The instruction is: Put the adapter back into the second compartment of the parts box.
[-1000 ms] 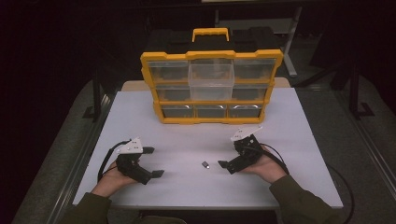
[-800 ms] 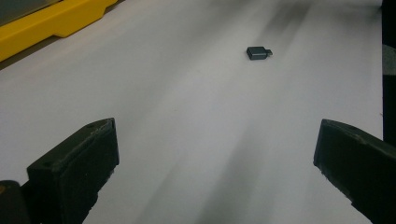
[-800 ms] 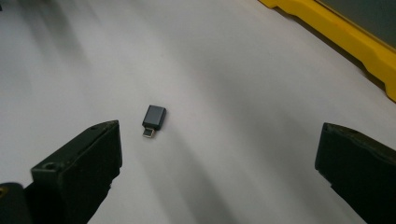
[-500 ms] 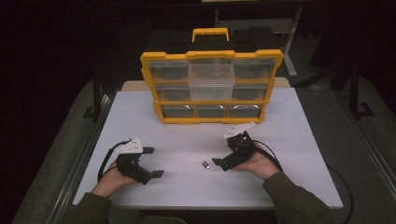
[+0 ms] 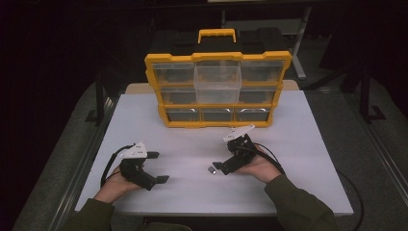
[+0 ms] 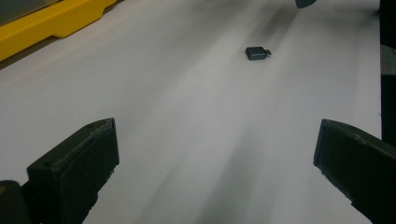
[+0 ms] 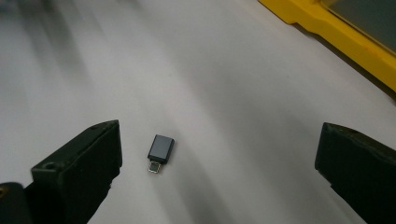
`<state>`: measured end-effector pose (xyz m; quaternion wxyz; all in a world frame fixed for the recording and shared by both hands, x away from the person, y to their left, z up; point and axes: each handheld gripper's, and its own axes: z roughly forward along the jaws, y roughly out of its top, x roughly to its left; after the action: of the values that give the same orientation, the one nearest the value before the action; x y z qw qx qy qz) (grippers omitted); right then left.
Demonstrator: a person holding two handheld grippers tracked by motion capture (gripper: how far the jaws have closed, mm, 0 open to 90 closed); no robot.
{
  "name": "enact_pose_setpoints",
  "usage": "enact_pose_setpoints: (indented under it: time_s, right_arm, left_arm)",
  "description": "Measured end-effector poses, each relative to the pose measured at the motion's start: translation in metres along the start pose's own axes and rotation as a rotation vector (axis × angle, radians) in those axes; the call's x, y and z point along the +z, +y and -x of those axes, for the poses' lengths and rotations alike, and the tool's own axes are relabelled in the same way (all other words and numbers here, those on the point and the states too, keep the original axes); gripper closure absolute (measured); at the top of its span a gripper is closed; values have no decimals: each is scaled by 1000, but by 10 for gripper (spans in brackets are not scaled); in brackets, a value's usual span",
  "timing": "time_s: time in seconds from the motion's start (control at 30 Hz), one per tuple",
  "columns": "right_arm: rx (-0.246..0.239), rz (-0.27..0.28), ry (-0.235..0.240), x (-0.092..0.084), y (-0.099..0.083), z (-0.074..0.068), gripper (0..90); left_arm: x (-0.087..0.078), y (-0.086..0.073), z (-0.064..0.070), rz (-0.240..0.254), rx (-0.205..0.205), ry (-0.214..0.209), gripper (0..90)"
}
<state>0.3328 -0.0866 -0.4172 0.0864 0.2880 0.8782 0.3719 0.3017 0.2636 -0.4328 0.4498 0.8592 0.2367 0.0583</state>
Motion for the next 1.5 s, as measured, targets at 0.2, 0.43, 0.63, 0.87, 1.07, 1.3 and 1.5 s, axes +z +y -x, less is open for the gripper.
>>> enact_pose_setpoints:
  time_s: [0.2, 0.43, 0.63, 0.87, 1.07, 1.3, 1.5]
  right_arm:
    - [-2, -4, 6, 6, 3, -2, 1]
    - [-11, -16, 13, 18, 6, -5, 1]
    - [-18, -24, 20, 26, 7, -6, 1]
    - [-25, -31, 26, 35, 8, -7, 2]
    - [-41, -48, 31, 41, 7, -13, 13]
    - [-61, -64, 32, 44, 6, -18, 76]
    - [-76, -70, 43, 44, 6, -20, 143]
  left_arm:
    - [0, 0, 0, -1, 2, -3, 0]
    - [0, 0, 1, -2, 5, -4, 0]
    - [0, 0, 1, 0, 8, -4, 0]
    - [0, 0, 1, -1, 10, -7, 0]
    - [0, 0, 1, -1, 9, -6, 0]
    - [0, 0, 1, 2, 9, -3, 0]
    - [-1, 0, 0, 5, 9, -3, 0]
